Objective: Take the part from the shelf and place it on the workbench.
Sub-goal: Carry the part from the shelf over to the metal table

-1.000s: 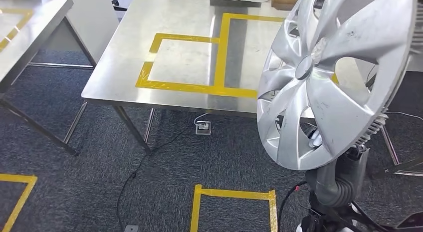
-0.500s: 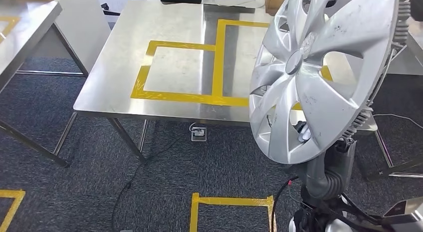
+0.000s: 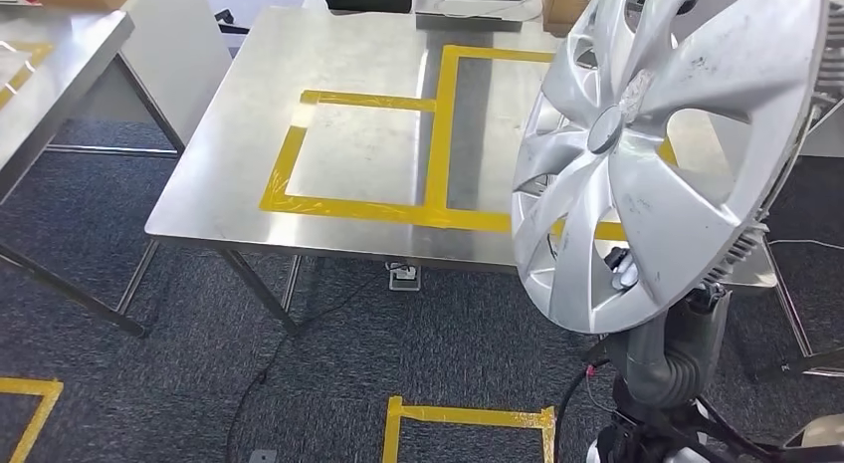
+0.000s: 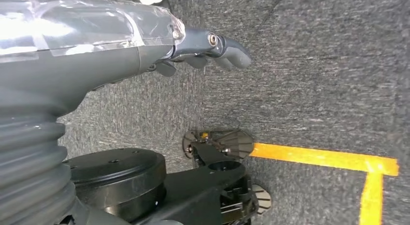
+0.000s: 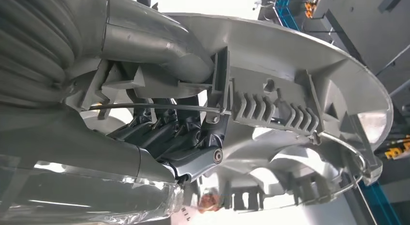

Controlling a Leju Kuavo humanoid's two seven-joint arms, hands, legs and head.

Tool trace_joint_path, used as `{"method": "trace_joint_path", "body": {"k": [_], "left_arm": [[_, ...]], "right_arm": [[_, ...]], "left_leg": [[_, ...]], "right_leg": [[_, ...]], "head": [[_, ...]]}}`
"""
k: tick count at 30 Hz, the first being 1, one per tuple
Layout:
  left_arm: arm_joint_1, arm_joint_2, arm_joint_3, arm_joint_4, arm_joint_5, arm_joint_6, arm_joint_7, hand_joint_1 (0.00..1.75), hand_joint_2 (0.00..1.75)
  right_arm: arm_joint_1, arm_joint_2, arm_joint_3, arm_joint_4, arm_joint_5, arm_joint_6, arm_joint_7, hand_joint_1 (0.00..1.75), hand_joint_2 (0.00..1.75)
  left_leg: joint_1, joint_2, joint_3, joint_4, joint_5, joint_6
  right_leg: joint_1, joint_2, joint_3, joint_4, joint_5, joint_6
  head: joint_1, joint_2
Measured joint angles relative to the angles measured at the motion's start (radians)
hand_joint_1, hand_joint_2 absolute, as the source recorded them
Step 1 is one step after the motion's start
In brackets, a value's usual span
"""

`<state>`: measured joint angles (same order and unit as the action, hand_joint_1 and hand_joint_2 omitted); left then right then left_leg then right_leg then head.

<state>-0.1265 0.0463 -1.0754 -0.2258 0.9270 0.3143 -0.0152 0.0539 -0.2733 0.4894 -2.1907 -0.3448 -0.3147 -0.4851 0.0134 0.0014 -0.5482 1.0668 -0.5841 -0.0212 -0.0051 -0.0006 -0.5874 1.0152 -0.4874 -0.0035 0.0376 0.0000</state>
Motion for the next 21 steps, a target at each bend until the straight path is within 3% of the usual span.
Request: {"method": "trace_joint_path", "body": {"k": [3,4,5,6,8,9,11,15,17,19,20,21], "left_arm": [[0.000,0.000,0.000,0.000,-0.001,0.000,0.000,0.00,1.75],[0.001,0.000,0.000,0.000,-0.001,0.000,0.000,0.00,1.75],[0.002,0.000,0.000,0.000,-0.001,0.000,0.000,0.00,1.75],[0.002,0.000,0.000,0.000,-0.001,0.000,0.000,0.00,1.75],[0.002,0.000,0.000,0.000,-0.001,0.000,0.000,0.00,1.75],[0.002,0.001,0.000,0.000,-0.002,0.000,0.000,0.00,1.75],[0.001,0.002,0.000,0.000,-0.002,0.000,0.000,0.00,1.75],[0.004,0.004,0.000,0.000,-0.002,0.000,-0.001,0.00,1.75],[0.003,0.005,0.000,0.000,-0.004,0.000,-0.002,0.00,1.75],[0.002,0.004,0.000,0.000,-0.005,0.000,-0.004,0.00,1.75],[0.003,0.004,0.000,0.000,-0.005,0.000,-0.006,0.00,1.75],[0.003,0.004,0.000,0.000,-0.005,0.000,-0.008,0.00,1.75]], "right_arm": [[0.000,0.003,0.000,0.000,0.000,0.000,0.001,1.75,1.75],[0.000,0.003,0.000,0.001,0.000,0.000,0.001,1.75,1.75],[0.000,0.003,0.000,0.002,0.000,0.000,0.001,1.75,1.75],[0.000,0.004,0.000,0.003,0.000,0.000,0.001,1.75,1.75],[0.000,0.005,0.000,0.005,0.000,0.000,0.001,1.75,1.75],[-0.001,0.006,0.000,0.005,0.001,0.000,0.001,1.75,1.75],[-0.003,0.007,0.000,0.005,0.001,0.000,0.001,1.75,1.75],[-0.006,0.008,0.000,0.005,0.001,0.000,0.001,1.75,1.75],[-0.006,0.008,-0.001,0.005,0.001,0.001,0.002,1.75,1.75],[-0.006,0.008,-0.001,0.006,0.001,0.002,0.002,1.75,1.75],[-0.005,0.009,0.000,0.006,0.001,0.002,0.002,1.75,1.75],[-0.005,0.009,0.000,0.006,0.001,0.003,0.002,1.75,1.75]], "left_leg": [[0.000,-0.001,-0.101,0.167,-0.060,-0.005],[0.000,-0.001,-0.137,0.213,-0.065,-0.005],[0.000,-0.001,-0.158,0.230,-0.051,-0.004],[0.000,-0.001,-0.163,0.212,-0.017,-0.001],[-0.003,-0.001,-0.127,0.104,0.073,0.008],[-0.007,0.000,-0.105,0.052,0.101,0.012],[-0.013,0.001,-0.079,-0.002,0.105,0.021],[-0.008,-0.001,-0.061,-0.024,0.089,0.037],[-0.005,0.001,-0.046,-0.030,0.082,0.044],[-0.005,0.002,-0.033,-0.030,0.071,0.047],[-0.005,0.003,-0.025,-0.030,0.064,0.046],[-0.005,0.002,-0.014,-0.030,0.056,0.046]], "right_leg": [[0.000,-0.004,0.022,-0.010,-0.010,-0.012],[0.001,-0.004,0.029,-0.010,-0.017,-0.014],[0.002,-0.004,0.039,-0.010,-0.024,-0.014],[0.003,-0.002,0.050,-0.010,-0.032,-0.014],[0.004,0.000,0.076,-0.010,-0.051,-0.010],[0.005,0.000,0.085,-0.010,-0.060,-0.005],[0.004,0.001,0.092,-0.010,-0.072,0.006],[0.003,0.000,0.089,0.005,-0.094,0.029],[0.000,0.000,0.040,0.100,-0.132,0.040],[-0.003,0.000,-0.045,0.231,-0.166,0.048],[-0.004,0.000,-0.077,0.265,-0.160,0.049],[-0.004,0.000,-0.092,0.264,-0.134,0.048]], "head": [[-0.013,0.000],[-0.017,0.000],[-0.020,0.000],[-0.024,0.000],[-0.034,0.000],[-0.038,0.000],[-0.040,0.000],[-0.038,0.000],[-0.030,0.000],[-0.025,0.000],[-0.023,0.000],[-0.020,0.000]]}}
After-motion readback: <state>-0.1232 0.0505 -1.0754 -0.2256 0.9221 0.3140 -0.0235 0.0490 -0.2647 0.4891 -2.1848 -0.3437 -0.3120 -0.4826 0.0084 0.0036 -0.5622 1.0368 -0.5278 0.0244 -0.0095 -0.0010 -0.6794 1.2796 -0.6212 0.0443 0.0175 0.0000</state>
